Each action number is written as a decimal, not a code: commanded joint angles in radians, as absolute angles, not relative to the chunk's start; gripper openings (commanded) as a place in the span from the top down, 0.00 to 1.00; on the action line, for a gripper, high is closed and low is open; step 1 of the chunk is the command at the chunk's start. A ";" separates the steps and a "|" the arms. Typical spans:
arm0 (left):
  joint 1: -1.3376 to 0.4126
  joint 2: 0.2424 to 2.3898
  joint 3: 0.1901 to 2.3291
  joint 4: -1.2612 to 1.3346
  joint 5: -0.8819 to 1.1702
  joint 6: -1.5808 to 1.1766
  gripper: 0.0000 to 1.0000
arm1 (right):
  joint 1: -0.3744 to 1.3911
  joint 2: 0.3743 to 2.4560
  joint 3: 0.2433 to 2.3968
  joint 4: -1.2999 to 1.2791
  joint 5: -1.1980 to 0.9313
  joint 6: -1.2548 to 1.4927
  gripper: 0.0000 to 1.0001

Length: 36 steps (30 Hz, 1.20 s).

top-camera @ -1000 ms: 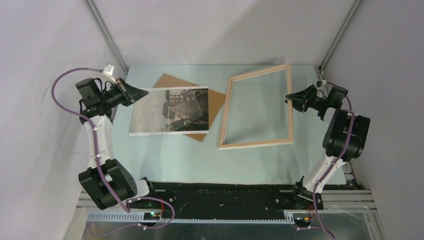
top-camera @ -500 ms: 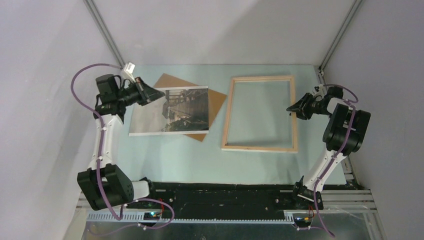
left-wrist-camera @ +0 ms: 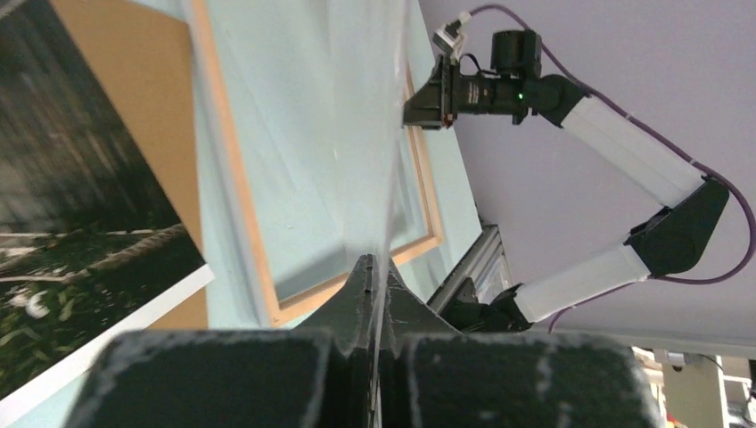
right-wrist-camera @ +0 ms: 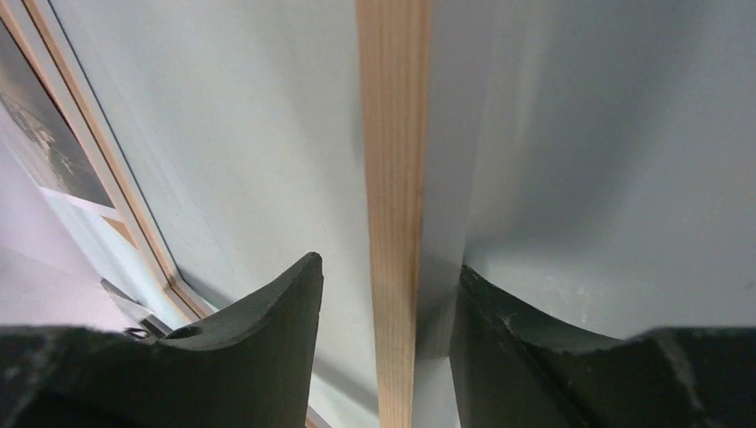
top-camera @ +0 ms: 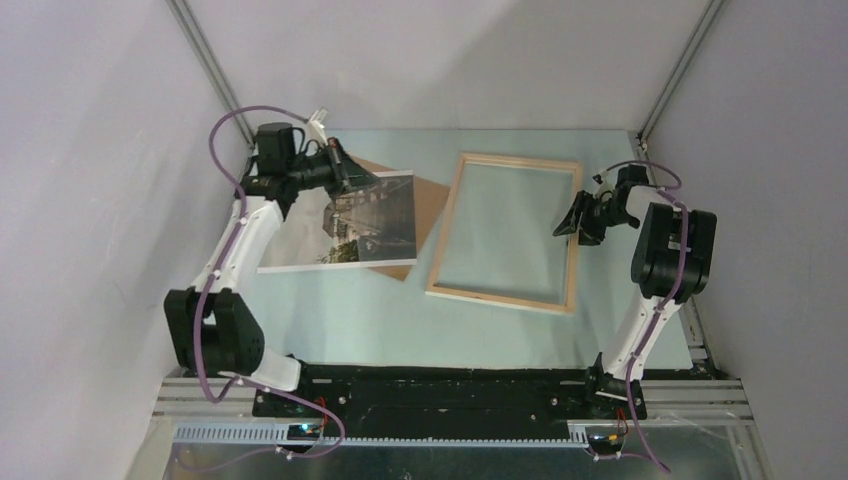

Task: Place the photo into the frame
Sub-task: Turn over the photo frame at the center of the board.

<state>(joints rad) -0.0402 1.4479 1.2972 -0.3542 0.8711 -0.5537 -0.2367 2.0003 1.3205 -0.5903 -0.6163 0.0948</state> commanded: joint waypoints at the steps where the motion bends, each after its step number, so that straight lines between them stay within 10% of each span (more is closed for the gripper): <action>1: -0.109 1.511 1.367 -0.316 0.878 -0.600 1.00 | -0.198 2.027 1.386 -0.611 -0.526 0.064 0.43; 36: -0.463 2.170 1.796 0.121 0.981 -1.034 1.00 | -0.378 1.925 1.410 -0.685 -0.481 -0.034 0.32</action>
